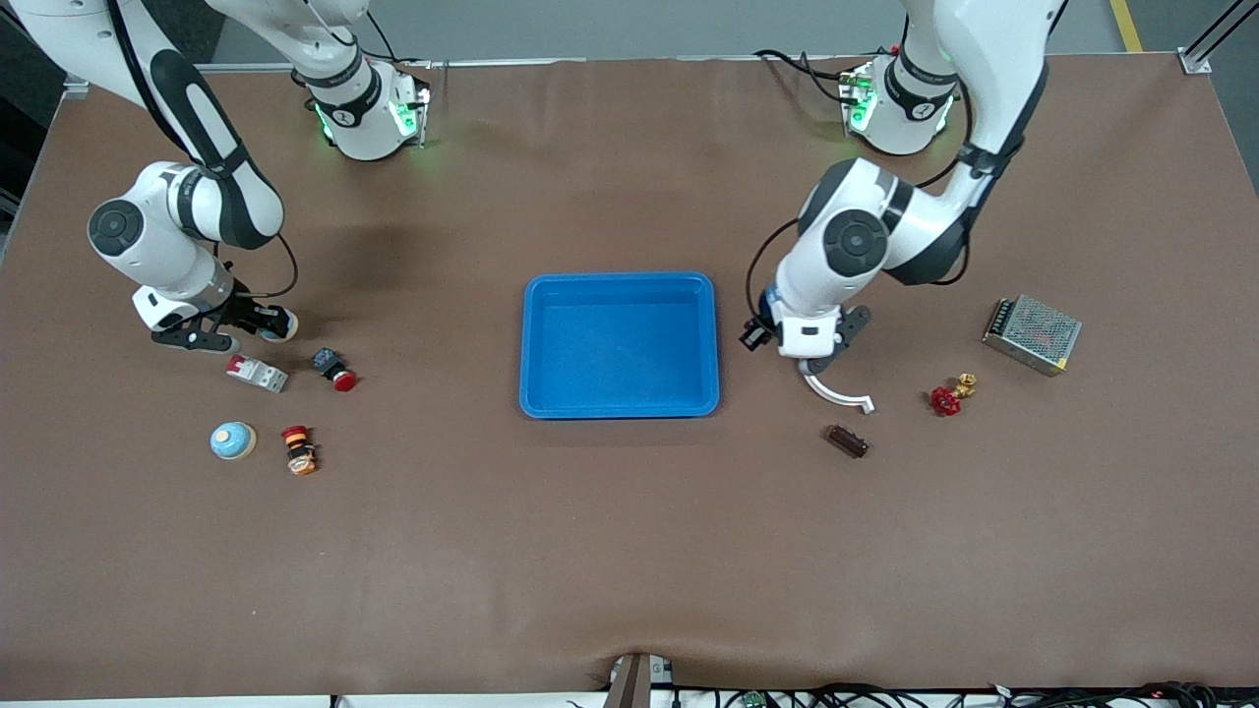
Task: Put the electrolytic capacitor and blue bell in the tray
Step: 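Carry the capacitor into the blue tray and open the left gripper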
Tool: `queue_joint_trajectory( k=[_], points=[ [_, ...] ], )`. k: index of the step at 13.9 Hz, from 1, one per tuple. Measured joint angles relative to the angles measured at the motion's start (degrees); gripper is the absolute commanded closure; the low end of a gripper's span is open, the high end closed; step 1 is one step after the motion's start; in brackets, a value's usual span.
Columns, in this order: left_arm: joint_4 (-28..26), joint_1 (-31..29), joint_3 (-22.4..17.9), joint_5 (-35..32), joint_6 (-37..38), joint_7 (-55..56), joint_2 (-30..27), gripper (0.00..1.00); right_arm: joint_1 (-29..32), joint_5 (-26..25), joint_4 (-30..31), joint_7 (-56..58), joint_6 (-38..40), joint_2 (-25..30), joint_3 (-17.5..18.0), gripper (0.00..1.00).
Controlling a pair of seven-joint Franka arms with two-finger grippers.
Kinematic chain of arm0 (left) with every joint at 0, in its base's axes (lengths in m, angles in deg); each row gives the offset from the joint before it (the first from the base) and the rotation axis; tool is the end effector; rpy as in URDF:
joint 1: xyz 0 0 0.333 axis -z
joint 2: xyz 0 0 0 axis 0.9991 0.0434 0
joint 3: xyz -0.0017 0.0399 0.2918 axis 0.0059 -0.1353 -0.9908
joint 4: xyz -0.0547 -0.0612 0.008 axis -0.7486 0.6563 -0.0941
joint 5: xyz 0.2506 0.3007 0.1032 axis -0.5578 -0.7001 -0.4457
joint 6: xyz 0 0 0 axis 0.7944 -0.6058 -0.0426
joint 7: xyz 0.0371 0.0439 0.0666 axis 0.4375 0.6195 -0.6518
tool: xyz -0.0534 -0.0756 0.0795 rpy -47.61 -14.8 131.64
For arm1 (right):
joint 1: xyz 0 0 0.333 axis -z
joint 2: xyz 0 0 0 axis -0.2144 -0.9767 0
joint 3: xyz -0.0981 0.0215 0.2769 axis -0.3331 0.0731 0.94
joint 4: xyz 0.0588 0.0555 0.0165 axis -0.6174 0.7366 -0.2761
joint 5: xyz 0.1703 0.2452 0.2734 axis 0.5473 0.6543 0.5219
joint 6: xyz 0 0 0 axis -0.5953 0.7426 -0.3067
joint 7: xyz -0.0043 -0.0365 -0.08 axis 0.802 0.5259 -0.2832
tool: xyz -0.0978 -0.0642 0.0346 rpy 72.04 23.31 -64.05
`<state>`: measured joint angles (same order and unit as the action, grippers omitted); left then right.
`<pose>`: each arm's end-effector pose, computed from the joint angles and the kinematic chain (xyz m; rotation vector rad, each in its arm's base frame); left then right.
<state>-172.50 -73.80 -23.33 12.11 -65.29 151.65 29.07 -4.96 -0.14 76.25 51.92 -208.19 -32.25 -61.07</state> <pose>0.4959 -0.3400 0.2368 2.8123 1.2291 -0.2527 0.4433 -0.1165 0.1464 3.0945 -0.1944 -0.0109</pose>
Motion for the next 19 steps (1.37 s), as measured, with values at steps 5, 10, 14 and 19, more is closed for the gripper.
queue_joint_trajectory(
  k=[5, 10, 14, 19],
  points=[
    [6.48, 6.18, 0.00, -2.03, 0.00, 13.72, 7.17, 1.00, 0.05, 0.00, -0.15, 0.00, -1.68, 0.00, 0.05, 0.55],
    [10.15, 10.47, -0.06, -7.32, 0.00, 25.32, 14.08, 1.00, 0.63, 0.00, 0.08, 0.00, -2.67, -2.44, -0.03, 0.00],
    [10.78, 10.88, -0.17, -7.84, 0.00, 27.49, 16.64, 0.12, 1.01, 0.00, 0.09, 0.00, -3.23, -3.48, -0.07, 0.00],
    [11.90, 10.70, -0.43, -7.86, 0.00, 27.94, 16.51, 0.00, 1.11, 0.00, 0.97, 0.00, -3.52, -3.50, -0.07, 0.00]
  ],
)
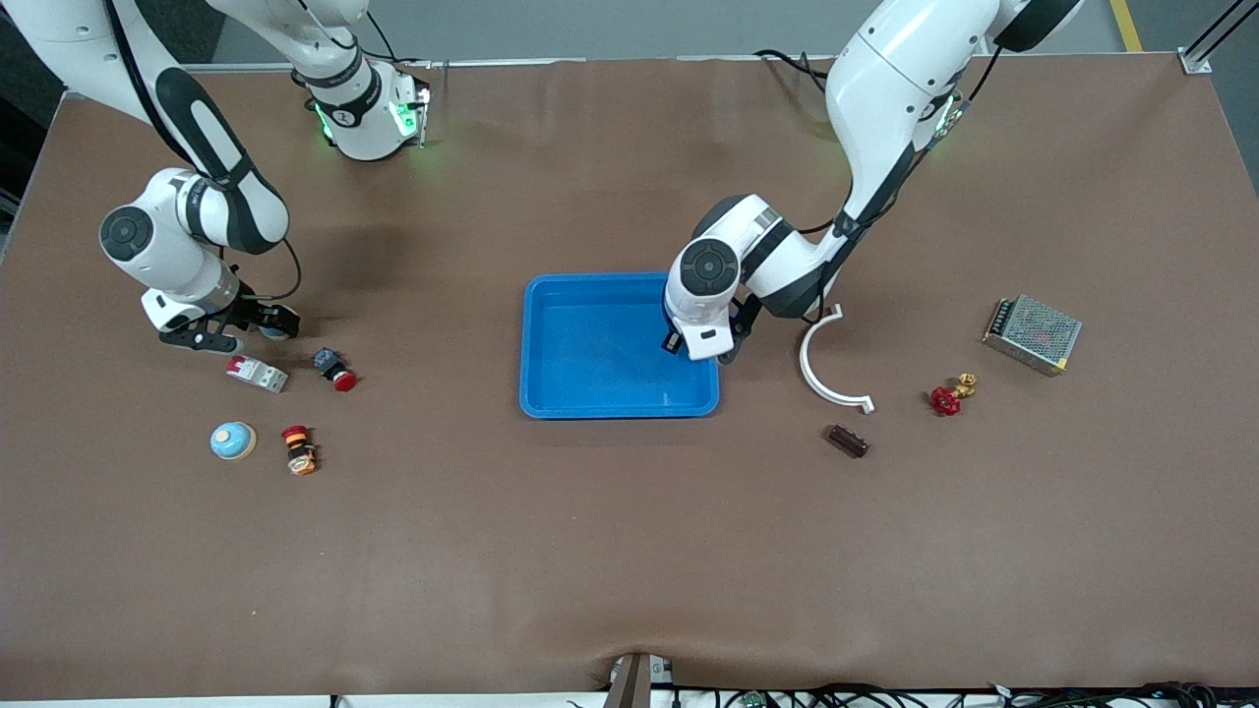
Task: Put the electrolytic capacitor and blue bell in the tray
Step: 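Carry the capacitor into the blue tray and open the left gripper, then grasp the second capacitor with the left gripper while the right gripper lifts the bell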
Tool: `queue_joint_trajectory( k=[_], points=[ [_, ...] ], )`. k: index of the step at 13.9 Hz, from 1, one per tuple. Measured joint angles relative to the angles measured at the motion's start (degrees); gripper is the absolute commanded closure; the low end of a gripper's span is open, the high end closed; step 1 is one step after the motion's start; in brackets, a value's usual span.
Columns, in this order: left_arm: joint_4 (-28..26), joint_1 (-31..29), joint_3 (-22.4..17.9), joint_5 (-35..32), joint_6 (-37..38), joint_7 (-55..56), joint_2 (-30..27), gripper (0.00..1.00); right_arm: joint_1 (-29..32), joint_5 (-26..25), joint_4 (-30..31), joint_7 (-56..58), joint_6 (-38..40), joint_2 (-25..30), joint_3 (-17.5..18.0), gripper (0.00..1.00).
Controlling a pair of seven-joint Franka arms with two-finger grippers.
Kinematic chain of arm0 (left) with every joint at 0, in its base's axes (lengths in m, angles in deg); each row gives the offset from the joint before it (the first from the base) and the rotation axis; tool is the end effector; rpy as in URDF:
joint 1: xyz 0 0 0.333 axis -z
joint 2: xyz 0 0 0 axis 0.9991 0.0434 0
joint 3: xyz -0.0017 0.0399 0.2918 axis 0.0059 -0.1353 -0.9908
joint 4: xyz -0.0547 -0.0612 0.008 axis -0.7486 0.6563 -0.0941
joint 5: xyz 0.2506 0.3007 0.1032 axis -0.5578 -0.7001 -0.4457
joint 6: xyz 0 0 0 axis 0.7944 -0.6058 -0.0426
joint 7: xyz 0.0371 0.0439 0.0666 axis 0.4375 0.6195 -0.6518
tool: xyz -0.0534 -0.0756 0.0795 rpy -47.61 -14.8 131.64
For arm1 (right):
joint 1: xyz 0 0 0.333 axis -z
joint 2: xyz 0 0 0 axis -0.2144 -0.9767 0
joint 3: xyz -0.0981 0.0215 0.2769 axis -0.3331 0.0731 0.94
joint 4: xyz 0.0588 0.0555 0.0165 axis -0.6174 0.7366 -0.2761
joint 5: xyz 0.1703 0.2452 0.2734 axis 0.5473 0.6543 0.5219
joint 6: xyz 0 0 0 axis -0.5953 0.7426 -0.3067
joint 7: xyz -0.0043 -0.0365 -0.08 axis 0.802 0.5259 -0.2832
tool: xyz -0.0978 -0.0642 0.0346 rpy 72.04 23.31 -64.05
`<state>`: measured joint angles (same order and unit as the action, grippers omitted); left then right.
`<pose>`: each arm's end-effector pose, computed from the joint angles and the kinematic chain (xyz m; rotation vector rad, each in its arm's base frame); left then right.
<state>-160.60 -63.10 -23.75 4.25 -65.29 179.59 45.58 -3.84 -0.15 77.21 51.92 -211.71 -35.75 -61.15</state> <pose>0.4590 -0.4430 0.1513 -2.6423 -1.5718 0.2798 0.4285 -0.1236 0.1193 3.0904 -0.2224 -0.0374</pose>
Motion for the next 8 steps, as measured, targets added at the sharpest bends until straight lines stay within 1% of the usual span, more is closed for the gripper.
queue_joint_trajectory(
  k=[1, 2, 3, 4, 6, 8],
  points=[
    [0.40, -0.17, -0.15, -0.04, 0.00, 0.00, -0.24, 0.00, 0.00, 0.00, 0.34, 0.00, -0.10, 0.00, 0.00, 0.02],
    [0.84, -0.56, -0.34, -0.33, 0.09, 0.00, -0.56, 0.00, 0.00, 0.00, 0.53, 0.00, -0.13, 0.00, 0.01, 0.36],
    [1.22, -1.28, -0.54, -1.26, 0.63, 0.00, -1.05, 0.00, 0.00, 0.00, 0.57, 0.00, -0.14, 0.00, 0.01, 0.77],
    [1.78, -2.38, -0.64, -2.79, 2.01, -0.02, -1.73, 0.00, 0.00, 0.00, 0.57, 0.00, -0.15, 0.00, 0.02, 1.00],
    [3.28, -5.43, -0.75, -5.38, 6.29, -2.08, -3.33, 0.00, -0.01, 0.00, 0.56, 0.00, -0.16, 0.27, 0.27, 1.00],
    [4.29, -9.11, -0.88, -5.75, 9.73, -8.25, -4.99, 0.00, -0.01, 0.00, 0.54, 0.00, -0.08, 0.73, 0.49, 1.00]
  ],
)
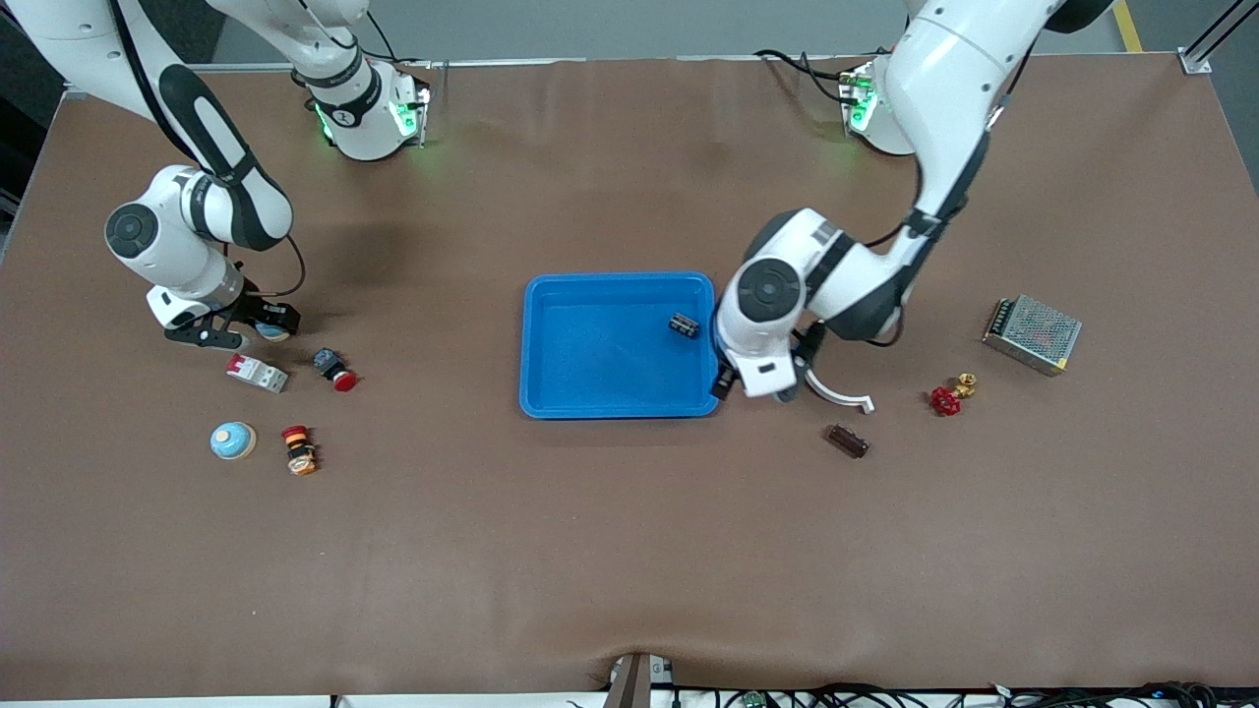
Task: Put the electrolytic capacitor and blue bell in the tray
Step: 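Grasp the second capacitor with the left gripper while the right gripper lifts the bell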
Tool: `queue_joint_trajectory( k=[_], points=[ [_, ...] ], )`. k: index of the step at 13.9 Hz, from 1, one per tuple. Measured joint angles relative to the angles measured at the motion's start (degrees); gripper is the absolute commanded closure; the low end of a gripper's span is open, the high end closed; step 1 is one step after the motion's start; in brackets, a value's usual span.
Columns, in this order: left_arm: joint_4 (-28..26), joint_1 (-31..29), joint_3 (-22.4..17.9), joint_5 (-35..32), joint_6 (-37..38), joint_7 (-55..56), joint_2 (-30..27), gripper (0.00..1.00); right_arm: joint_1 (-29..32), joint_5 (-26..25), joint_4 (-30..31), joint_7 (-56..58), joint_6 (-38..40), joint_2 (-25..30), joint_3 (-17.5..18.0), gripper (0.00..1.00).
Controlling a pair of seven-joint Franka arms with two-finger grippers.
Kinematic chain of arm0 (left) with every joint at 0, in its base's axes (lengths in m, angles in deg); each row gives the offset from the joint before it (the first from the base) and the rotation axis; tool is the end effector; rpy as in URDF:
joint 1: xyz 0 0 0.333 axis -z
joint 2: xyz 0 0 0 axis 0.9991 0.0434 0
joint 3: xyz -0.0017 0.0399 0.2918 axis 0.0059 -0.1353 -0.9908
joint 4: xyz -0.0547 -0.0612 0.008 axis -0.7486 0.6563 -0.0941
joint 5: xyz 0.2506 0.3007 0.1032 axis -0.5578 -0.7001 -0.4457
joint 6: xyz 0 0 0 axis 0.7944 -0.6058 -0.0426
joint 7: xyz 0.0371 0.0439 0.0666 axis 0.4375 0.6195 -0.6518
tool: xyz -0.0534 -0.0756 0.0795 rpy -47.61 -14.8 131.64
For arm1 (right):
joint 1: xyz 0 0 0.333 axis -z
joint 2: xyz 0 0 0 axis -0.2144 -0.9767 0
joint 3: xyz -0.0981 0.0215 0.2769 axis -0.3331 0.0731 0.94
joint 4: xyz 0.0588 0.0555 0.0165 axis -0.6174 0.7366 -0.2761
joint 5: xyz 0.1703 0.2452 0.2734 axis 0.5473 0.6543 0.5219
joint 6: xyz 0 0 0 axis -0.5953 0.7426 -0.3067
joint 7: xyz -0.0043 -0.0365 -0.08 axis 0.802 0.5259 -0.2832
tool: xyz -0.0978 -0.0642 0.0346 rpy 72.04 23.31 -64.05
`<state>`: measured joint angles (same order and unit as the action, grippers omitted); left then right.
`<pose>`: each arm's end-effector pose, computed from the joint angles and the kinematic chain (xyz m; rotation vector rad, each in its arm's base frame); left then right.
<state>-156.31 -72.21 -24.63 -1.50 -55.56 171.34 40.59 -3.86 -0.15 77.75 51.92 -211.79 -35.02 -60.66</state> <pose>0.5501 -0.3531 0.2202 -2.6521 -1.5114 0.1226 0.4281 -0.1187 0.1222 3.0941 -0.2098 -0.0294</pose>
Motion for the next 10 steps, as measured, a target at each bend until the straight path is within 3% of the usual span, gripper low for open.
queue_joint_trajectory(
  k=[4, 6, 10],
  points=[
    [0.60, -8.10, -0.23, -1.03, 1.37, -13.95, -1.25, 0.00, -2.34, 0.00, -0.69, -2.94, 4.36, 1.61, 0.41, 1.00],
    [0.84, -10.13, -0.25, -5.58, 1.36, -15.60, -0.70, 0.00, -5.64, 0.00, -1.11, -8.23, 8.00, 4.57, 0.70, 1.00],
    [1.21, -13.09, -0.32, -9.83, -1.30, -15.60, 2.55, 0.15, -15.84, 0.06, -1.15, -23.43, 9.97, 8.00, 1.20, 1.00]
  ],
)
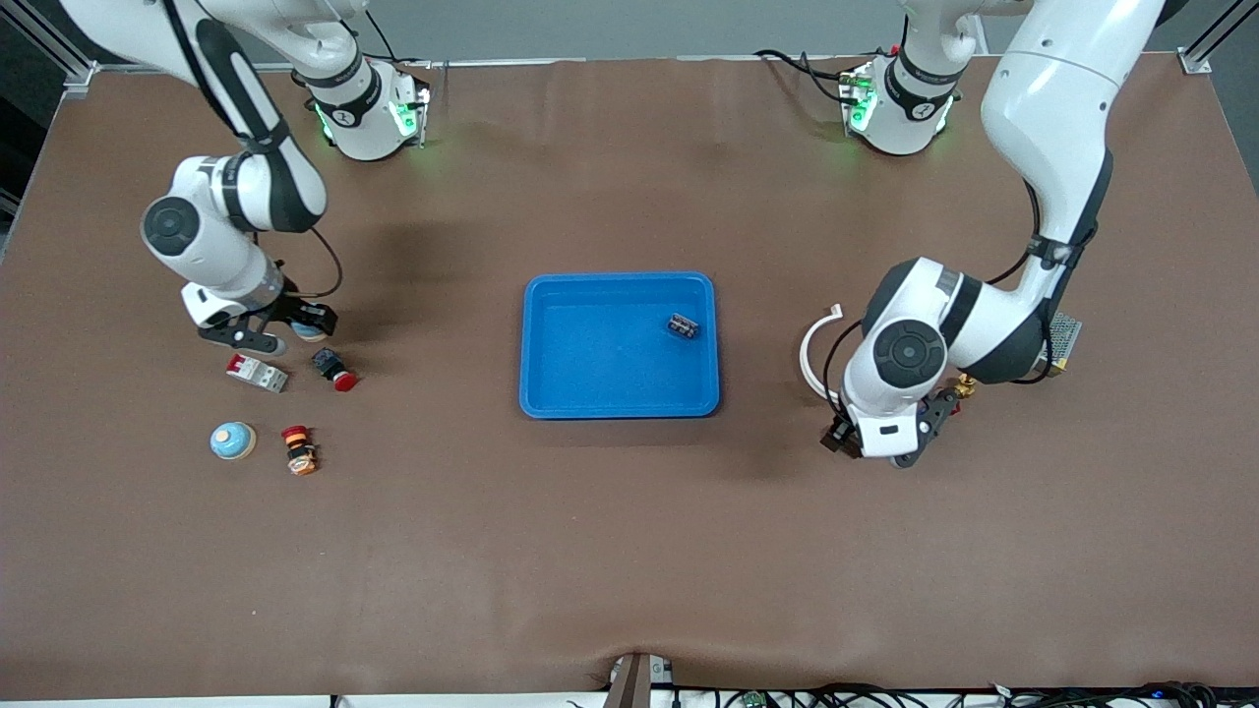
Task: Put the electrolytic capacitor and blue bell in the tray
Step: 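Grasp the second capacitor with the left gripper while the right gripper lifts the bell, then lower the bell into the tray while the left gripper carries the capacitor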
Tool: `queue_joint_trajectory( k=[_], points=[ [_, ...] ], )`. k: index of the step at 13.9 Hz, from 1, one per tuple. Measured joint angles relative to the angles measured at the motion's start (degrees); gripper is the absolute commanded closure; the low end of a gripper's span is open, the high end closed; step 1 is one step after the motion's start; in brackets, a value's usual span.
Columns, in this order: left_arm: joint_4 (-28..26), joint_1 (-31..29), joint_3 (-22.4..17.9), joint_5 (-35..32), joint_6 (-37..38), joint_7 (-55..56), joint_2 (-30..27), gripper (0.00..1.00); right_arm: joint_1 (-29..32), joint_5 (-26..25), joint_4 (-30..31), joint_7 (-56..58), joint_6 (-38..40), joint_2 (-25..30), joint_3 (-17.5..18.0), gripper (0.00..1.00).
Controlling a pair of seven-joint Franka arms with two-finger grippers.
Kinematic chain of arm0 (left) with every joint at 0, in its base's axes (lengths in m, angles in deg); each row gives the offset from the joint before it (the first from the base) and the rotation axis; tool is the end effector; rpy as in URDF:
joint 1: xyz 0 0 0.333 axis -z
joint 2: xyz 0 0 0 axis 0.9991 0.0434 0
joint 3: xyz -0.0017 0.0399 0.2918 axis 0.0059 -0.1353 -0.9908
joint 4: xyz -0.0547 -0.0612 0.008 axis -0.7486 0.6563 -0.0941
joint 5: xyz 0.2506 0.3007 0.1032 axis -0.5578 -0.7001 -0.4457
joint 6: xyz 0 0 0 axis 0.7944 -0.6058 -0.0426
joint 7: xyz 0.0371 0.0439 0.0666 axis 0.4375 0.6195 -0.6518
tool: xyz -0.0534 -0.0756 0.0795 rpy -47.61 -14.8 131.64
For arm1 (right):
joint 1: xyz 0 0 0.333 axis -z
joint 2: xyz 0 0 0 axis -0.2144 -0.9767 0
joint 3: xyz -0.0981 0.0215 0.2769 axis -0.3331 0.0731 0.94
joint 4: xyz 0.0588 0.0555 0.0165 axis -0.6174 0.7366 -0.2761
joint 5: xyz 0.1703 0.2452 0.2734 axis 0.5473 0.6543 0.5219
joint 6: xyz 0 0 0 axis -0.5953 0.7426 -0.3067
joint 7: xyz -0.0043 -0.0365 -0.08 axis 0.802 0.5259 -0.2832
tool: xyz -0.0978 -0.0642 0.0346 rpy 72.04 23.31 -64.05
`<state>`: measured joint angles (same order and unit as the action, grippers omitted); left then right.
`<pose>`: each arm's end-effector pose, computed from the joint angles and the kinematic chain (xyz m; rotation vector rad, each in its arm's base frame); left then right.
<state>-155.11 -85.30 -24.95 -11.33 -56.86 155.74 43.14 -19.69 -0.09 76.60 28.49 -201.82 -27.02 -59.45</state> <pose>0.6252 -0.2098 0.2023 -2.7095 -1.3042 -0.0048 0.4572 0.0144 0.1761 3.0818 -0.3931 -0.0326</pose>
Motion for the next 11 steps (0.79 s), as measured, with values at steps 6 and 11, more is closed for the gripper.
queue_joint_trajectory(
  k=[6, 11],
  points=[
    [0.25, -1.41, -0.05, -0.16, -7.84, 0.10, 4.27, 0.32, -17.94, 2.31, -5.36, -24.98, -0.04, -0.49, 0.36, 1.00],
    [0.53, -1.46, -1.14, -0.17, -9.96, 0.25, 5.97, 0.88, -25.86, 7.44, -14.60, -36.19, 1.17, -6.85, 0.29, 1.00]
  ],
)
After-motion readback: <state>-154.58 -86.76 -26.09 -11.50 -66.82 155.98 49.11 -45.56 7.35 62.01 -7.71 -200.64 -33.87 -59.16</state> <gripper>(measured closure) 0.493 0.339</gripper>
